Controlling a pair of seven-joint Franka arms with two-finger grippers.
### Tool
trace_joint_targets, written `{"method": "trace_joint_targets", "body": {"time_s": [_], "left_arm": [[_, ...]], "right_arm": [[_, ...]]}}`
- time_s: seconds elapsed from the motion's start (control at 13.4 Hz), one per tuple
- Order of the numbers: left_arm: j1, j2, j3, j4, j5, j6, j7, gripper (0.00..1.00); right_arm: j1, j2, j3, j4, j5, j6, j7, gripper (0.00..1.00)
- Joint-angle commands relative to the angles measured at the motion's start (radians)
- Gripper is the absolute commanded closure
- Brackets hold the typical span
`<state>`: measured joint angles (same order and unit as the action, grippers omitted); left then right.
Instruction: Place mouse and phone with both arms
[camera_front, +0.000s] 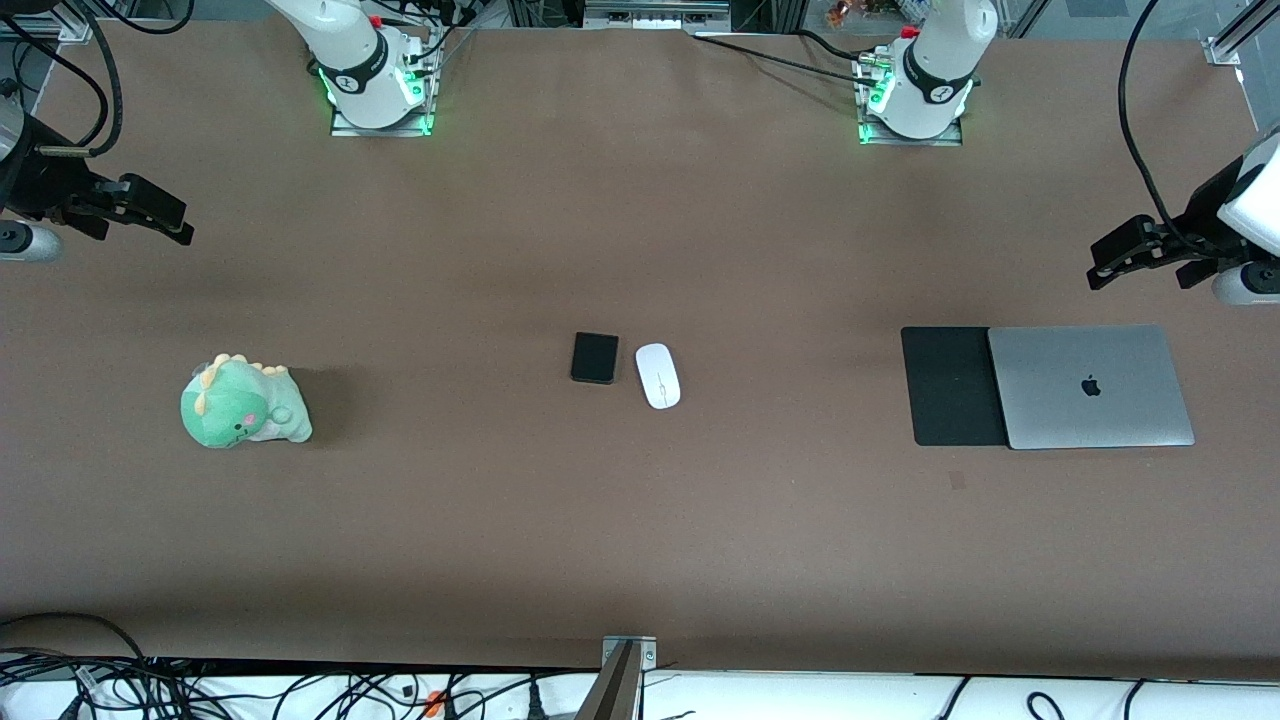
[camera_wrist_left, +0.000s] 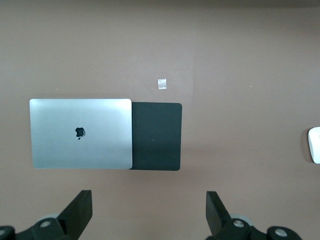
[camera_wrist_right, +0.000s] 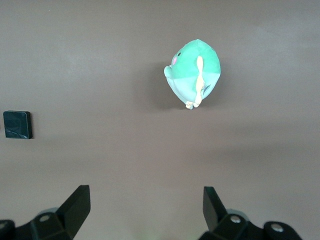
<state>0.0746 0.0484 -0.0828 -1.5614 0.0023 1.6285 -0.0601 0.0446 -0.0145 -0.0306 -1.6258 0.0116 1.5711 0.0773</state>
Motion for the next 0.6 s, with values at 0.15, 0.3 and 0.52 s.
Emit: {"method": "trace_joint_targets", "body": {"time_s": [0.15,0.3,0.52], "left_arm": [[0.007,-0.009,0.003,0.04,-0.018,-0.032,0.002,0.0],[0.007,-0.005,0.003,0.041,-0.018,-0.032,0.0,0.0],[0.007,-0.004,0.003,0.041,-0.018,-0.032,-0.01,0.0]], "right_arm": [[0.003,0.008,-0.002,0.024,0.014,-0.019,0.01,0.0],[0.006,0.008,-0.002,0.024,0.014,-0.022,0.01,0.0],[0.006,0.007,0.0,0.024,0.014,-0.023,0.004,0.0]]}}
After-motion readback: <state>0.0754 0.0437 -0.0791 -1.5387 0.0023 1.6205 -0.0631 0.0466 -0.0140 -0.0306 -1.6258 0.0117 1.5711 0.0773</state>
